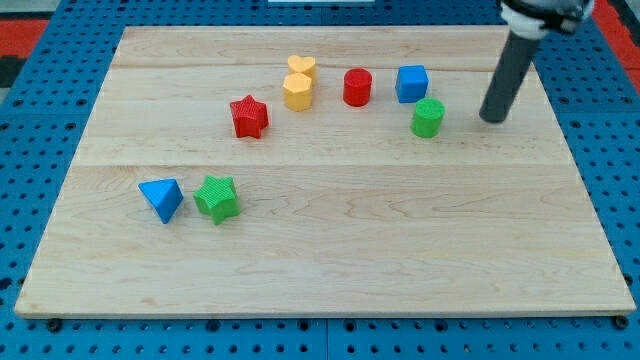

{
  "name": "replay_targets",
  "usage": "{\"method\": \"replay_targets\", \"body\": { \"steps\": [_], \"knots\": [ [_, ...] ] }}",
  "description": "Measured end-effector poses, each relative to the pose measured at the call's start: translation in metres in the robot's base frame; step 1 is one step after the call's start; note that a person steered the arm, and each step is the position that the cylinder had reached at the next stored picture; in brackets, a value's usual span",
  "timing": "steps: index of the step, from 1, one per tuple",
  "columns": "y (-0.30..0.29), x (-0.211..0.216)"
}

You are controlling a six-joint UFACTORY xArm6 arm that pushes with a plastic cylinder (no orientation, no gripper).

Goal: Push blue cube to the right of green star

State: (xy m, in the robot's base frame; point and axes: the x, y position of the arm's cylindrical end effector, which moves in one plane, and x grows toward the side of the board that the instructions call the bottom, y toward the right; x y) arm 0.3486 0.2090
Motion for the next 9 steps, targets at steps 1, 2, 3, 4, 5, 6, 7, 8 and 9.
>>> {"method": "replay_targets", "body": {
  "steps": [1,2,3,4,5,6,7,8,9],
  "knots": [
    [-0.026,-0.046],
    [-0.064,-0.063],
    [-0.099,-0.057],
    [-0.116,-0.035],
    [-0.119,-0.006],
    [-0.148,0.027],
    [-0.17,0.073],
    [-0.167,0.1],
    [-0.155,0.128]
  ]
}}
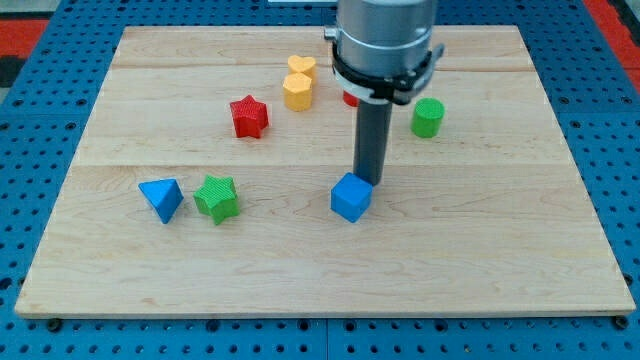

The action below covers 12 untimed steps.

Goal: Push blue cube to the right of green star

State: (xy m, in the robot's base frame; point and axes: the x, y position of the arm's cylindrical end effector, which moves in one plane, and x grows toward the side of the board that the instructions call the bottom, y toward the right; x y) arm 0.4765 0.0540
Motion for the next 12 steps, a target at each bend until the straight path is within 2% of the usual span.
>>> {"method": "replay_targets", "body": {
  "steps": [3,4,7,9,10,12],
  "knots": [
    [-0.004,0.061],
    [-0.005,0.067],
    [-0.023,0.046],
    [-0.04,0.07],
    [-0.046,0.096],
    [-0.059,0.085]
  ]
}}
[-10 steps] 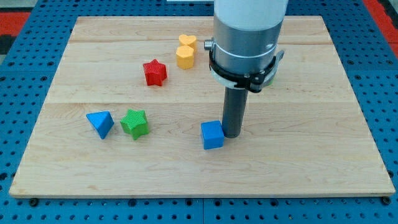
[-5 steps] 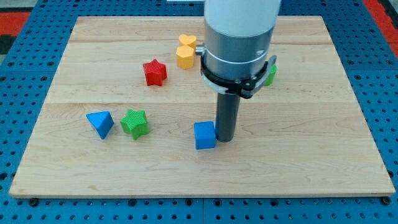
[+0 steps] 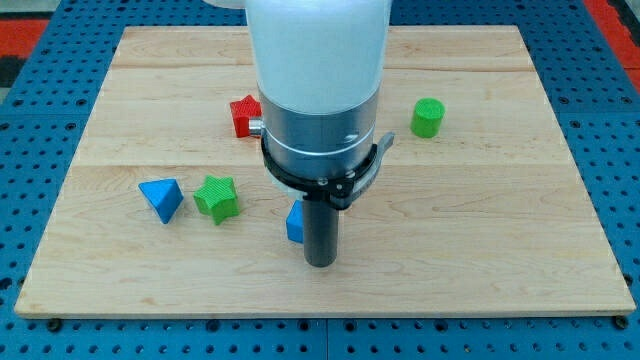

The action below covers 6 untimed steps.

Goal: Push blue cube to the right of green star

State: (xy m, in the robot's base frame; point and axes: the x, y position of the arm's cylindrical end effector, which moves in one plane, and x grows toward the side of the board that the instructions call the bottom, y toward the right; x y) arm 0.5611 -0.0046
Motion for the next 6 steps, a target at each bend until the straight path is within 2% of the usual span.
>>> {"method": "replay_targets", "body": {
  "steps": [2,4,6],
  "knots": [
    [-0.004,-0.016],
    [0.025,-0.017],
    [0.026,-0.04]
  ]
}}
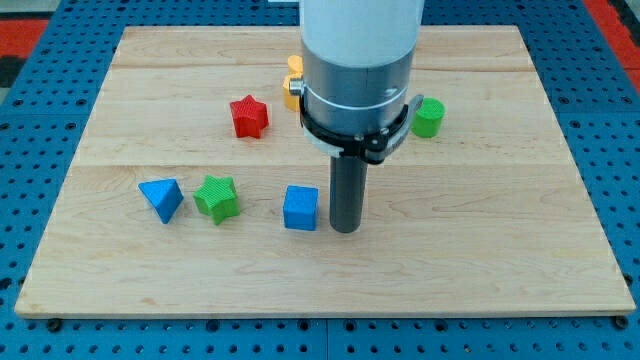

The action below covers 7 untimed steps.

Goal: Push blue cube to the right of green star

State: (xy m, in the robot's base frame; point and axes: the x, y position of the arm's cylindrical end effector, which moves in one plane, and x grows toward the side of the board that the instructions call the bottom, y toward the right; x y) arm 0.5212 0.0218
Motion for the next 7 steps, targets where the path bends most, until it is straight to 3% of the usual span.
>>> {"method": "replay_targets", "body": {
  "steps": [7],
  "knots": [
    [-0.046,-0.013]
  ]
}}
